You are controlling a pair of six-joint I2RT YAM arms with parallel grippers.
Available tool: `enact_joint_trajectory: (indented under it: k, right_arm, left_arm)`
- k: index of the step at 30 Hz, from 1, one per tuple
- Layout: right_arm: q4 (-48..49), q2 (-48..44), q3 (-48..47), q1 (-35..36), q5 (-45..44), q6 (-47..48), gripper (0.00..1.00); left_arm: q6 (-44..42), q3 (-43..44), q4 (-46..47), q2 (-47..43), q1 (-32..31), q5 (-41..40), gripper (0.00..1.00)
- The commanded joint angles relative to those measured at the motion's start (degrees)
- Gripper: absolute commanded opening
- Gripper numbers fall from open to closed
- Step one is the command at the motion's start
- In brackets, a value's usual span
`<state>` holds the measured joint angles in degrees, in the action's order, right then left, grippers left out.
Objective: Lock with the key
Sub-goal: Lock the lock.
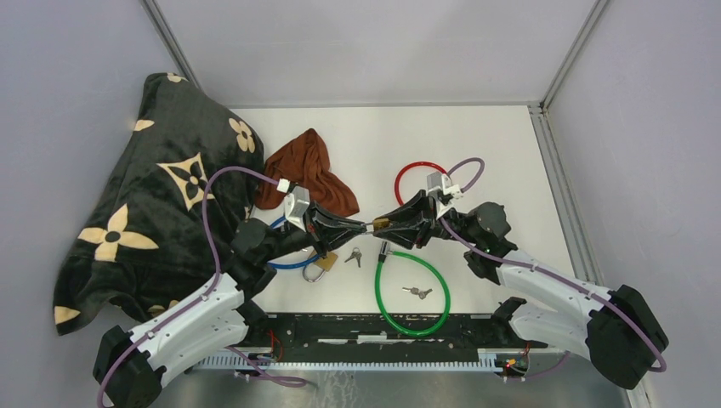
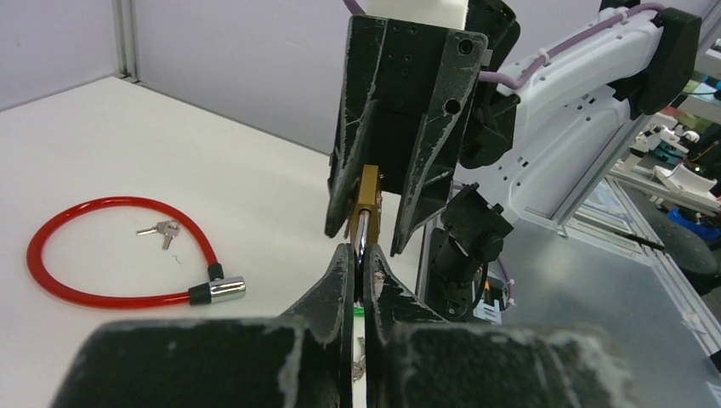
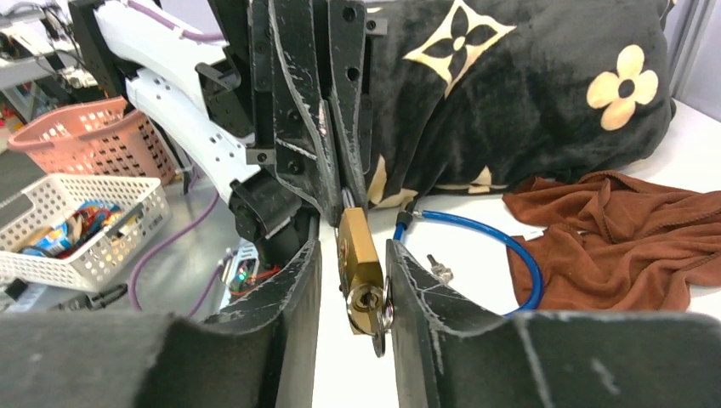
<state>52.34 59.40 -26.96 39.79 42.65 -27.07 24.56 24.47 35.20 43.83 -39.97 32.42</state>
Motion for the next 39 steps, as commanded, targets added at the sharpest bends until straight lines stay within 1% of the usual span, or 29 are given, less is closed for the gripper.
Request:
enact_joint_trajectory:
  k: [1,2,4,11,12,14,15,18,19,21,22,23,24,25,26,27,29,31,33,35,36,37,38,39]
  right_arm:
    - [-4.00,1.64,-4.18,0.32,4.44,3.10,0.38]
    - [-3.08,1.84,-4.08,0.33,4.61,2.44,0.37]
    - [-2.50,1.89,-4.11,0.34,4.41,2.19,0.31]
    - [0.14,2.17,-4.03,0.36,5.19,0.46,0.28]
    - [-0.14,2.29,-4.36,0.37,5.45,0.23,0.32]
    - [-1.23,2.39,-4.98,0.33,5.73,0.58,0.42]
    - [-1.44,2.29,-5.11,0.30,5.92,0.55,0.43]
    - [-2.23,1.85,-5.27,0.35,5.95,1.01,0.41]
    - [-2.88,1.59,-5.36,0.35,5.95,1.39,0.38]
    - [-4.41,0.99,-5.55,0.36,5.97,2.22,0.17]
    - [-4.95,0.75,-5.56,0.37,5.65,2.44,0.11]
    - [-5.56,0.72,-5.57,0.33,5.60,2.63,0.10]
    - [-6.54,0.64,-5.64,0.31,5.55,3.01,0.14]
    - [-7.11,0.66,-5.65,0.30,5.43,3.15,0.26]
    - [-7.60,0.78,-5.58,0.33,5.24,3.23,0.40]
    - [-7.84,0.73,-5.35,0.32,4.85,3.24,0.46]
    - [-7.83,0.48,-4.65,0.34,4.15,3.54,0.48]
    - [-7.80,0.29,-4.08,0.32,3.67,3.84,0.47]
    - [-7.54,0.41,-3.89,0.33,3.81,3.64,0.40]
    - [-6.85,0.37,-3.81,0.31,4.05,3.12,0.24]
    - [-6.70,0.25,-3.88,0.37,3.99,3.08,0.13]
    - [-6.72,0.17,-3.95,0.27,3.93,2.99,0.05]
    - [-6.63,0.04,-3.98,0.28,3.72,2.90,0.00]
    - [-6.51,-0.10,-3.98,0.31,3.42,2.69,0.00]
  left_arm:
    - [-5.08,2.63,1.24,-1.27,-0.26,0.14,0.02]
    - [-5.11,2.75,0.96,-1.17,-0.21,0.18,0.02]
    - [-4.73,2.75,0.92,-0.94,-0.22,0.41,0.02]
    - [-4.95,2.43,0.35,-0.81,-0.19,1.45,0.02]
    - [-5.11,2.35,-0.02,-0.84,-0.19,1.68,0.02]
    - [-5.30,2.25,-0.49,-0.86,-0.24,2.16,0.02]
    - [-5.31,2.24,-0.64,-0.88,-0.25,2.40,0.02]
    - [-5.31,2.34,-0.71,-1.18,-0.28,2.55,0.02]
    - [-5.45,2.37,-0.86,-1.28,-0.21,2.53,0.02]
    - [-5.82,2.50,-1.52,-1.55,-0.17,2.29,0.02]
    - [-5.67,2.51,-1.60,-1.59,-0.19,2.11,0.02]
    - [-5.35,2.50,-1.32,-1.62,-0.12,1.99,0.02]
    - [-4.89,2.56,-0.87,-1.58,-0.16,2.01,0.02]
    - [-4.62,2.65,-0.48,-1.60,-0.17,2.34,0.02]
    - [-4.56,2.75,-0.26,-1.62,-0.12,2.57,0.02]
    - [-4.60,2.85,-0.23,-1.60,-0.11,2.69,0.02]
    - [-4.53,2.95,-0.05,-1.62,-0.12,2.82,0.02]
    - [-4.47,2.93,0.14,-1.63,-0.15,2.82,0.02]
    - [-4.40,3.01,0.13,-1.52,-0.14,2.92,0.02]
    - [-4.43,3.12,-0.24,-1.43,-0.11,2.99,0.02]
    - [-4.58,3.13,-0.42,-1.38,-0.16,2.97,0.02]
    - [-4.56,3.08,-0.55,-1.31,-0.14,2.95,0.02]
    - [-4.38,2.93,-0.73,-1.25,-0.12,2.80,0.02]
    - [-4.12,2.85,-1.00,-1.21,-0.16,2.81,0.02]
